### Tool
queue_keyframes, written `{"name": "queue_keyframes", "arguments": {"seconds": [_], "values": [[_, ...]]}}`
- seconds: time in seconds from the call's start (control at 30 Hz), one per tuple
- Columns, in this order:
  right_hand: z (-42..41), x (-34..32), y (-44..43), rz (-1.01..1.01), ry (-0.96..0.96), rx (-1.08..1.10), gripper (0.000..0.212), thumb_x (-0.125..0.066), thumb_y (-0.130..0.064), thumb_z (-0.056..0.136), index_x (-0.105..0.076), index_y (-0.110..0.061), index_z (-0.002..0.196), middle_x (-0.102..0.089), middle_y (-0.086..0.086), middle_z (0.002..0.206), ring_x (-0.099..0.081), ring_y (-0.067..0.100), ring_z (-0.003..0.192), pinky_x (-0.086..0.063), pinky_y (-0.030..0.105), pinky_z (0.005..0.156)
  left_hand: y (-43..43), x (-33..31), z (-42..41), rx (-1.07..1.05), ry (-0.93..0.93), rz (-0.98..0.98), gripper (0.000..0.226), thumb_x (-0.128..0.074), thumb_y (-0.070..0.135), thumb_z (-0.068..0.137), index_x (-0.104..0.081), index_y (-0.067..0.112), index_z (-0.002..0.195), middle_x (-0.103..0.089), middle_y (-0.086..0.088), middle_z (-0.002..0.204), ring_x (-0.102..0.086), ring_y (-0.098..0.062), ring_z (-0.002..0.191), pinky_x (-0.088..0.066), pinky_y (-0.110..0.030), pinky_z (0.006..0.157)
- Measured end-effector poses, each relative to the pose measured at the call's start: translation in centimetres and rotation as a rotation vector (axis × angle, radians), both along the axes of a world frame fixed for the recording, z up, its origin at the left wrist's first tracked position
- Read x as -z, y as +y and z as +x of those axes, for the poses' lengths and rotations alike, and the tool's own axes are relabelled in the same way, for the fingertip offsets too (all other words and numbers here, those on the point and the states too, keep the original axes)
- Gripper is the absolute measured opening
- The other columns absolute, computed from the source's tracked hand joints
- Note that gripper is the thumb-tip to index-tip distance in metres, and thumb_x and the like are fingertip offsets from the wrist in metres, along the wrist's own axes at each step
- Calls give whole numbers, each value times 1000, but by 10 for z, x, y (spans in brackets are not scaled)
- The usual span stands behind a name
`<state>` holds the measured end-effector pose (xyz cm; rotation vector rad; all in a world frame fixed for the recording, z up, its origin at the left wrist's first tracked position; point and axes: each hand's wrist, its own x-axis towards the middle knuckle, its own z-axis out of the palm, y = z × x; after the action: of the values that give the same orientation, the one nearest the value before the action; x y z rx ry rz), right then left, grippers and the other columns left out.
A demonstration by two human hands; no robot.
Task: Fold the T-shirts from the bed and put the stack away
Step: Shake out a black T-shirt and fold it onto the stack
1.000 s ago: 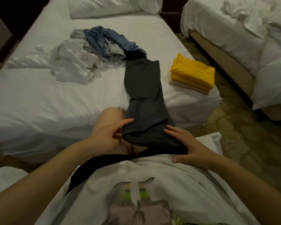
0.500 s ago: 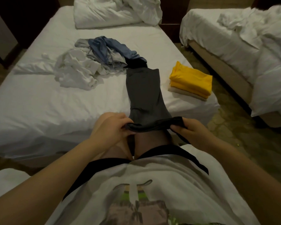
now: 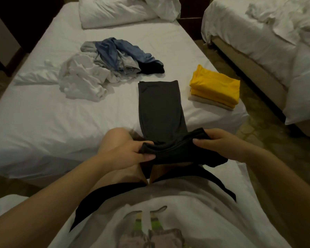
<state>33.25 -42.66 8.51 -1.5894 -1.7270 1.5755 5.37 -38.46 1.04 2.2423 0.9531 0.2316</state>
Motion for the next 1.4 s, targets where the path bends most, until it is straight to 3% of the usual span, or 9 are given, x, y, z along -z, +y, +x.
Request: {"name": "queue_keyframes", "arguments": {"seconds": [0.1,0.2,0.27,0.37,0.57,0.73,0.93,1.07,1.4], "values": [[6,-1,23,-30,-71,22,8,-57,-22,90,-65,-23,90,-69,-4,79,-67,9,71,-50,19,62,21,5,-5,-162,103,158,51,-14,97,58,-43,70,90,-59,23,90,-59,-5,87,-43,-26,82],[11,-5,56,33,-258,3,4,-61,-24,88,-63,-25,90,-66,-2,86,-65,12,80,-52,27,70,36,-12,5,-300,116,-110,39,-23,98,52,-47,75,73,-61,16,93,-57,-5,88,-44,-28,88],[13,-7,85,111,-307,-16,7,-60,-22,88,-63,-26,93,-65,1,92,-63,16,87,-53,35,81,50,-21,16,-405,-144,-530,18,-52,65,76,-59,53,87,-63,8,107,-57,-10,98,-44,-32,97],[14,-7,138,214,-268,13,12,-59,-15,89,-63,-24,95,-64,4,92,-62,17,88,-50,32,78,92,-26,31,-491,-518,-885,15,-51,11,88,-60,18,97,-68,4,95,-65,-13,90,-54,-22,78],[-3,39,304,377,-226,222,19,-65,-18,85,-63,-18,104,-67,6,96,-60,17,91,-47,30,81,232,-5,40,-709,-847,-1190,35,-57,23,73,-63,9,104,-73,-4,93,-71,-20,81,-56,-27,62],[-21,148,384,145,-486,101,54,-62,-38,87,-45,-16,133,-54,10,130,-51,27,117,-38,28,85,294,76,42,-1010,-877,-1331,30,-52,28,87,-70,8,100,-72,-9,97,-70,-22,86,-55,-34,83],[-4,184,410,170,-323,201,22,-70,-35,81,-61,-21,96,-63,-1,95,-60,17,96,-43,27,82,302,111,41,-958,-898,-1353,28,-51,29,85,-68,11,98,-74,-5,92,-71,-16,82,-57,-30,73],[-5,176,418,232,-228,331,15,-69,-30,83,-63,-20,93,-59,-8,81,-55,6,77,-41,17,68,309,110,51,-973,-946,-1365,32,-45,29,95,-62,7,110,-71,-9,101,-68,-20,91,-53,-33,79],[-10,167,369,177,-94,617,60,-61,-37,88,-35,-21,140,-50,2,125,-50,13,109,-42,26,92,303,100,51,-962,-1056,-1376,55,-52,45,84,-56,9,126,-61,-11,125,-56,-26,117,-44,-37,97]]}}
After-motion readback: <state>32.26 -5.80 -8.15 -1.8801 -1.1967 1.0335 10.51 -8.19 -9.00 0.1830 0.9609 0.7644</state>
